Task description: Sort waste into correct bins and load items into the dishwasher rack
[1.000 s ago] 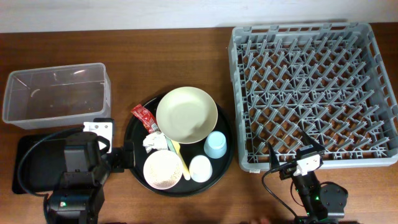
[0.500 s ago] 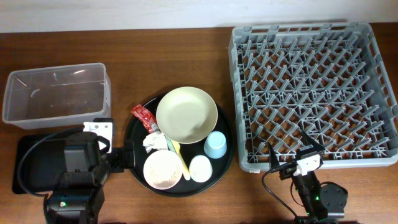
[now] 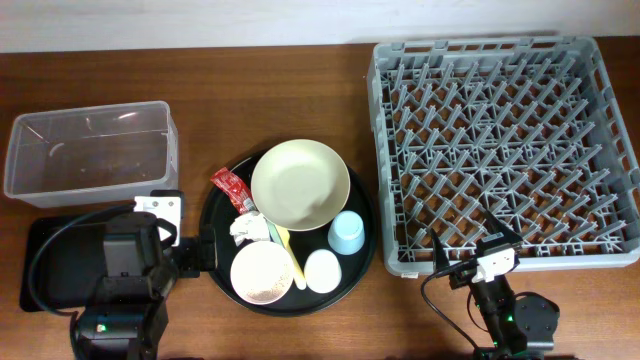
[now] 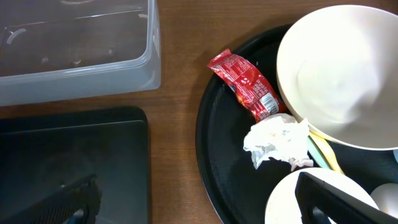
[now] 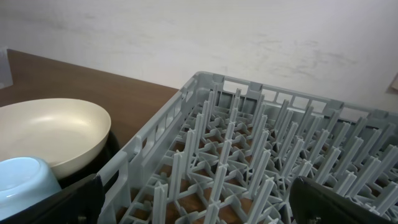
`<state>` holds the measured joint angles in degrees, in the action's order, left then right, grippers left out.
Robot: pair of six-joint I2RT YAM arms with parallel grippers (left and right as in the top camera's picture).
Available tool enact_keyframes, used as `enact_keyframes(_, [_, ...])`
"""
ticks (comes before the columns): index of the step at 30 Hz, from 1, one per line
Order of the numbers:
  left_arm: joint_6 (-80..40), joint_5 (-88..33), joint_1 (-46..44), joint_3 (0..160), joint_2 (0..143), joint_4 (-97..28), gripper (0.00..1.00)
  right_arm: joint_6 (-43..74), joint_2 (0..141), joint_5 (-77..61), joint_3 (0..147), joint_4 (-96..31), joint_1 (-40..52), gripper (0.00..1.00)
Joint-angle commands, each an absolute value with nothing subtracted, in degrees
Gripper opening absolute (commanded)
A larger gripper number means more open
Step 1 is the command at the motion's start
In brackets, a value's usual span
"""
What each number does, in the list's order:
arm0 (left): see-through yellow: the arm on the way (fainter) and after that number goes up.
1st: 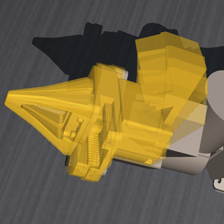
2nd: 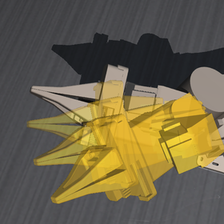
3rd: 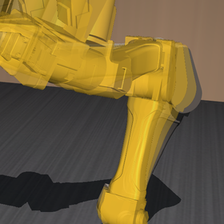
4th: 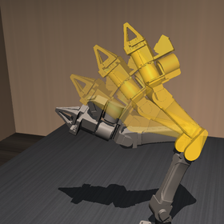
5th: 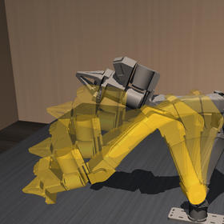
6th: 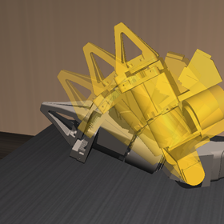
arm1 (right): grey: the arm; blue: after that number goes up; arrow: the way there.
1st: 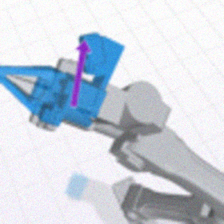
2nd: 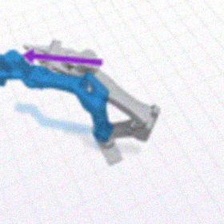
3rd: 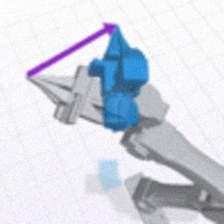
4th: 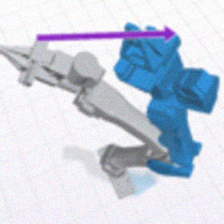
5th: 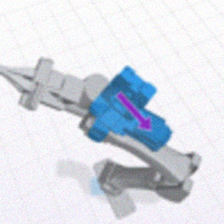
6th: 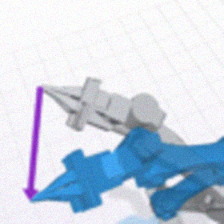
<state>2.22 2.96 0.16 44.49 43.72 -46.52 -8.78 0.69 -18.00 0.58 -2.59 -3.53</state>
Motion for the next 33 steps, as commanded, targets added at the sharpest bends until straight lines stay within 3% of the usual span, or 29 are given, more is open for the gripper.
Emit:
enact_keyframes(1, [3.1,2.2,0.1,45.3,43.5,-46.9,0.99,-8.1,0.3,-17.3,0.3,-3.0,-3.0,0.98])
enact_keyframes(33, [3.1,2.2,0.1,45.3,43.5,-47.7,0.99,-8.1,0.3,-17.3,0.3,-3.0,-3.0,0.98])
